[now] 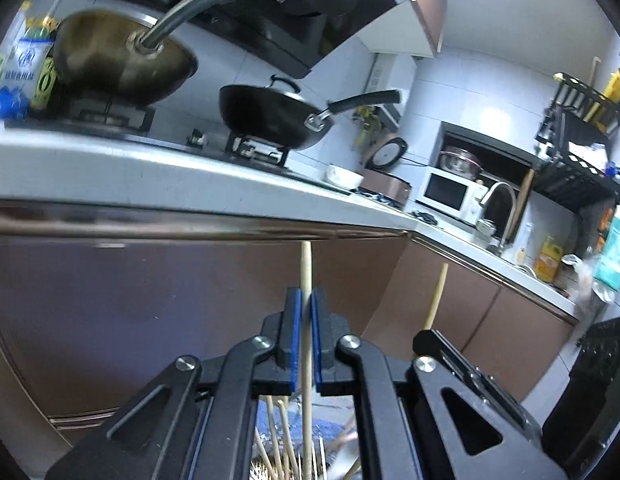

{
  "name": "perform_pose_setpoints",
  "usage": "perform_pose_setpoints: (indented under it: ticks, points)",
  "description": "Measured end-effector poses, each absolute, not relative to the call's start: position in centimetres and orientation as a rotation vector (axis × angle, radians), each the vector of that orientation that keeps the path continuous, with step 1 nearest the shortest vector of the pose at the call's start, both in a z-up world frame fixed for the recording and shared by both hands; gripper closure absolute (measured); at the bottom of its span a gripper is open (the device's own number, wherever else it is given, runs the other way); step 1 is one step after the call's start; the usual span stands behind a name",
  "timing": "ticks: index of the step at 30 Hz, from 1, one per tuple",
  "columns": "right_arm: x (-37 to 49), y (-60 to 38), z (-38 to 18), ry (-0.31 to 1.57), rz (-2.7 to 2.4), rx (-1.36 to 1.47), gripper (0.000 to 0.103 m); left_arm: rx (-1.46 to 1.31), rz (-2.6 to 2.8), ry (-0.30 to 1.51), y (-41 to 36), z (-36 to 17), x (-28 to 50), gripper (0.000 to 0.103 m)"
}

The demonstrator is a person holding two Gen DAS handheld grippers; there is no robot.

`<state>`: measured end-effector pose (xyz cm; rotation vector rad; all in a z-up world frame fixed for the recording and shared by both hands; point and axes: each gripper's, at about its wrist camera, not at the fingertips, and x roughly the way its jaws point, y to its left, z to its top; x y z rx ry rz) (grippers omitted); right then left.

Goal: Organize utensils
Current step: 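Lift and lower both chopsticks into the glass holder with both tools, then open both tools and withdraw them from the holder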

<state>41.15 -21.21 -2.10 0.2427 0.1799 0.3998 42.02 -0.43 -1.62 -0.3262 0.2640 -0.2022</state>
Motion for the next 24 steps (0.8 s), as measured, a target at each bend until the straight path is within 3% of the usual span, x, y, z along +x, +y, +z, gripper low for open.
perform_pose_setpoints:
  ticks: [10, 18, 19, 22, 24]
  points:
    - [43.6, -19.7, -8.6, 0.221, 0.383, 0.199, 0.098, -0.29, -0.148, 0.181, -1.6, -6.8, 43.1, 0.098]
    - [42.2, -19.1, -10.7, 0.223, 0.359, 0.121, 0.097, -0.275, -0.126, 0.184, -1.7, -9.6, 42.6, 0.097]
    - [41.9, -19.2, -10.8, 0.222, 0.357, 0.122, 0.096, -0.273, -0.125, 0.182, -1.7, -9.6, 42.4, 0.097]
    - [41.2, -19.6, -10.7, 0.225, 0.348, 0.12, 0.079, -0.267, -0.121, 0.188, -1.4, -9.4, 41.7, 0.096]
    - [40.7, -19.8, -10.4, 0.223, 0.342, 0.116, 0.076, -0.265, -0.123, 0.193, -1.1, -9.1, 41.0, 0.094]
